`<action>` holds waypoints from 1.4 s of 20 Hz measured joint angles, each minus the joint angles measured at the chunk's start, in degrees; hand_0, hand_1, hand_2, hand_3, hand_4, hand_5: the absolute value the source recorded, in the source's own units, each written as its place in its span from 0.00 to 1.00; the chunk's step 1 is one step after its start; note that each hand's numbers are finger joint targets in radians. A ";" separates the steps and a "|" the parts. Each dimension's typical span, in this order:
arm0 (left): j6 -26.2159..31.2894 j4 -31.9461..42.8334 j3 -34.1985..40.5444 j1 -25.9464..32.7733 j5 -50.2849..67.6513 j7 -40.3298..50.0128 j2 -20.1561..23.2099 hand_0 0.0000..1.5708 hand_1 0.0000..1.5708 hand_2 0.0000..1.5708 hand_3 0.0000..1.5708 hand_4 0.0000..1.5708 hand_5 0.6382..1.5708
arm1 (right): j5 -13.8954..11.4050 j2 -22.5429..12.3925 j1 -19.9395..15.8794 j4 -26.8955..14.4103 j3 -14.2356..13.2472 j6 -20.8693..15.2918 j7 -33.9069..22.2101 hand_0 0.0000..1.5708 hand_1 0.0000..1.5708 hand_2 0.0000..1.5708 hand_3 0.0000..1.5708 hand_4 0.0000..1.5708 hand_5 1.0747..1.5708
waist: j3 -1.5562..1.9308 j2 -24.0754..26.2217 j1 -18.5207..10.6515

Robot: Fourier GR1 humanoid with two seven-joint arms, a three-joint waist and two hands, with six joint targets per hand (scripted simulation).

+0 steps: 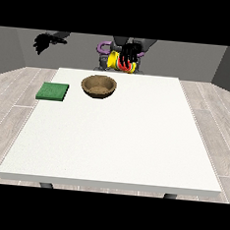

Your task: Pick the cup and pour the ball into the bowl, then pick the bowl and place it on the pad

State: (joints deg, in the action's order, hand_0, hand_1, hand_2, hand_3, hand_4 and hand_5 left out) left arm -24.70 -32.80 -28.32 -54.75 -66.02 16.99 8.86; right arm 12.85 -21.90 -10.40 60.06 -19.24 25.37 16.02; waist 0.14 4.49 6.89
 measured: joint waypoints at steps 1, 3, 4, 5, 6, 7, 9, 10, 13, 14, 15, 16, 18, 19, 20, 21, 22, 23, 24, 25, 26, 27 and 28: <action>1.34 0.43 -1.60 -1.08 -1.97 0.92 -0.92 0.95 0.95 1.00 1.00 1.00 0.45 | 0.05 -0.12 -0.63 -0.29 -0.10 0.04 0.18 0.00 0.00 0.00 0.00 0.00 1.00 | 0.01 -0.51 0.18; 3.24 1.44 -4.36 -2.01 -5.54 2.39 -2.25 0.96 0.96 1.00 1.00 1.00 0.43 | 0.10 0.12 -1.23 -0.28 0.13 0.27 0.46 0.00 0.00 0.00 0.00 0.00 1.00 | -0.02 -1.16 0.89; 4.40 1.98 -6.32 -2.15 -7.68 2.95 -2.95 0.98 0.98 1.00 1.00 1.00 0.52 | 0.18 0.05 -1.22 -0.70 0.03 0.51 0.65 0.00 0.00 0.00 0.00 0.00 1.00 | -0.02 -1.15 0.83; 5.77 2.71 -8.16 -2.60 -9.80 3.33 -3.15 0.98 0.98 1.00 1.00 0.99 0.56 | 0.17 0.31 -1.11 -0.88 0.27 0.73 0.64 0.00 0.00 0.00 0.00 0.00 1.00 | -0.02 -0.96 1.13; 7.04 3.17 -9.96 -3.08 -11.82 3.59 -3.57 0.97 0.97 1.00 1.00 0.96 0.63 | -0.01 0.38 -1.23 -1.13 0.39 0.66 0.72 0.00 0.00 0.00 0.00 0.00 1.00 | -0.01 -0.89 0.94; 8.15 3.73 -11.73 -3.54 -13.97 4.25 -3.93 0.97 0.97 1.00 1.00 0.96 0.64 | 0.04 0.41 -1.32 -1.42 0.40 0.90 0.93 0.00 0.00 0.00 0.00 0.00 1.00 | -0.01 -1.05 0.99; 10.86 4.39 -14.66 -4.31 -17.38 4.59 -4.55 0.94 0.94 1.00 1.00 0.94 0.64 | 0.30 -0.26 -1.30 -2.42 -0.14 1.43 1.16 0.00 0.00 0.00 0.00 0.00 1.00 | -0.01 -0.65 0.41; 12.39 4.60 -15.88 -4.75 -18.81 4.54 -4.91 0.93 0.93 1.00 1.00 0.94 0.62 | 0.24 -0.39 -1.32 -2.78 -0.27 1.29 1.13 0.00 0.00 0.00 0.00 0.00 1.00 | -0.03 -0.18 0.09; 16.19 5.17 -18.62 -5.76 -22.47 4.20 -6.12 0.92 0.92 1.00 1.00 0.97 0.53 | 0.46 -1.04 -1.73 -3.19 -0.58 1.48 0.59 0.00 0.00 0.00 0.00 0.00 1.00 | -0.07 0.15 0.04; 17.15 4.82 -19.10 -5.83 -23.31 3.56 -6.40 0.92 0.92 1.00 1.00 0.97 0.53 | 0.53 -1.50 -1.63 -3.64 -0.99 1.51 0.75 0.00 0.00 0.00 0.00 0.00 1.00 | -0.08 0.36 -0.49; 17.81 4.43 -19.64 -5.57 -24.34 3.49 -6.88 0.92 0.92 1.00 1.00 0.97 0.53 | 0.42 -1.58 -1.65 -4.00 -1.18 1.15 0.84 0.00 0.00 0.00 0.00 0.00 1.00 | -0.09 0.29 -1.06; 18.52 4.42 -19.95 -6.00 -25.43 3.64 -7.13 0.92 0.92 1.00 1.00 0.97 0.53 | 0.68 -1.87 -2.14 -4.11 -1.38 1.40 0.85 0.00 0.00 0.00 0.00 0.00 1.00 | -0.08 -0.31 -1.06; 19.15 3.58 -19.91 -5.55 -26.56 2.38 -6.83 0.92 0.92 1.00 1.00 0.98 0.53 | 0.66 -1.04 -1.84 -4.06 -1.01 0.63 -0.30 0.00 0.00 0.00 0.00 0.00 0.99 | -0.13 0.43 -1.56; 19.65 3.50 -19.53 -5.62 -26.90 2.15 -6.88 0.92 0.92 1.00 1.00 0.98 0.53 | 0.63 -0.18 -2.40 -3.34 -0.39 -0.22 -1.72 0.00 0.00 0.00 0.00 0.00 0.99 | -0.12 0.63 -1.34; 19.22 3.07 -18.54 -5.32 -26.45 2.01 -6.41 0.94 0.94 1.00 1.00 0.95 0.63 | 0.63 0.54 -2.26 -3.03 0.03 -0.75 -2.71 0.00 0.00 0.00 0.00 0.07 0.99 | -0.15 1.02 -1.48; 17.70 2.10 -16.15 -5.04 -24.39 2.36 -6.05 0.95 0.95 1.00 1.00 1.00 0.49 | 0.67 0.91 -2.30 -2.99 -0.02 -1.28 -2.92 0.00 0.00 0.00 0.00 0.14 0.99 | -0.19 0.81 -2.23; 16.24 0.96 -13.13 -4.64 -21.68 3.14 -6.04 0.83 0.83 1.00 1.00 1.00 0.46 | 0.63 1.37 -2.14 -2.99 0.04 -1.79 -3.13 0.00 0.00 0.00 0.00 0.16 0.99 | -0.29 0.89 -2.94; 14.35 -0.23 -10.02 -3.96 -18.89 3.98 -5.85 0.83 0.83 1.00 1.00 1.00 0.59 | 0.71 1.66 -2.12 -2.99 -0.11 -2.37 -3.39 0.00 0.00 0.00 0.00 0.16 0.99 | -0.39 0.78 -3.87; 12.70 -1.39 -6.85 -3.14 -15.89 4.67 -5.93 0.82 0.82 1.00 1.00 1.00 0.56 | 0.70 1.89 -1.86 -2.99 -0.17 -2.82 -3.60 0.00 0.00 0.00 0.00 0.16 0.99 | -0.49 0.73 -4.54; 10.80 -2.59 -3.79 -2.09 -12.87 4.97 -5.82 0.79 0.79 0.98 0.91 0.96 0.60 | 0.62 2.28 -1.46 -2.90 -0.22 -3.37 -3.59 0.00 0.00 0.00 0.00 0.16 0.99 | -0.58 0.73 -5.26; 8.85 -3.69 -0.81 -0.76 -9.83 5.07 -5.67 0.75 0.75 0.92 0.81 0.93 0.57 | 0.59 2.48 -1.00 -2.61 -0.22 -3.65 -3.59 0.00 0.00 0.00 0.00 0.16 0.99 | -0.65 0.79 -5.67; 6.92 -4.88 1.99 0.70 -6.76 4.87 -5.76 0.65 0.65 0.80 0.60 0.89 0.71 | 0.38 2.95 -0.43 -2.33 -0.04 -4.09 -3.58 0.00 0.00 0.00 0.00 0.16 0.99 | -0.73 0.94 -6.17; 5.05 -6.02 4.82 2.26 -3.52 4.45 -5.94 0.57 0.57 0.54 0.30 0.80 0.86 | 0.35 3.21 0.11 -1.96 -0.01 -4.30 -3.53 0.00 0.00 0.00 0.00 0.16 0.99 | -0.79 0.88 -6.27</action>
State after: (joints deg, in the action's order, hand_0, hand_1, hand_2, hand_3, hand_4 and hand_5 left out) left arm -19.65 -38.82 -23.51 -52.49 -69.54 21.44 2.92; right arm 13.20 -18.69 -10.29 58.09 -19.25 21.07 12.50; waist -0.65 5.37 0.62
